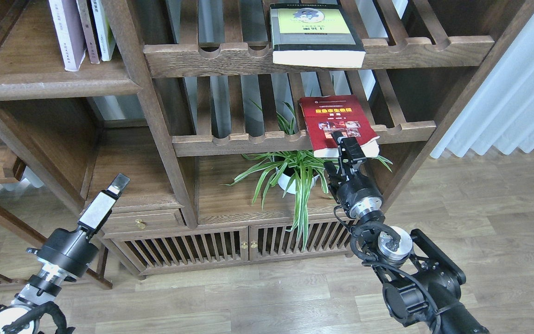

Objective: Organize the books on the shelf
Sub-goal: 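Push the red book's top with the right gripper to tip it outward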

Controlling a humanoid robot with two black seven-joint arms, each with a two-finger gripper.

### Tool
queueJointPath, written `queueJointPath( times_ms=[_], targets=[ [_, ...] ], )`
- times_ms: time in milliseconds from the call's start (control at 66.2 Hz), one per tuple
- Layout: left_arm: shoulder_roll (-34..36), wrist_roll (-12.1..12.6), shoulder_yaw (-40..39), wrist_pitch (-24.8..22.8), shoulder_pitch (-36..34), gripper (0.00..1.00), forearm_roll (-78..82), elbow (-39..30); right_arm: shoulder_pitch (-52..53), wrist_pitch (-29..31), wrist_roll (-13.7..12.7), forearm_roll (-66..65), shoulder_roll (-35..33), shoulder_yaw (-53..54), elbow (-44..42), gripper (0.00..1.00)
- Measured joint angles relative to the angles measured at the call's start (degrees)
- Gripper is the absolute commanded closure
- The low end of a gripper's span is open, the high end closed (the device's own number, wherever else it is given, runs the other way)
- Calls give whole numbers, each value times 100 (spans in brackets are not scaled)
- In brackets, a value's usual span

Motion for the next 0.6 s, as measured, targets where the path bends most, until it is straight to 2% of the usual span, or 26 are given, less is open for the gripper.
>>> queueJointPath(
  times_ms=[604],
  targets=[
    [-22, 0, -9, 0, -9, 0, 3, 13, 545, -236, 73, 1, 0, 0, -793, 2]
  ],
)
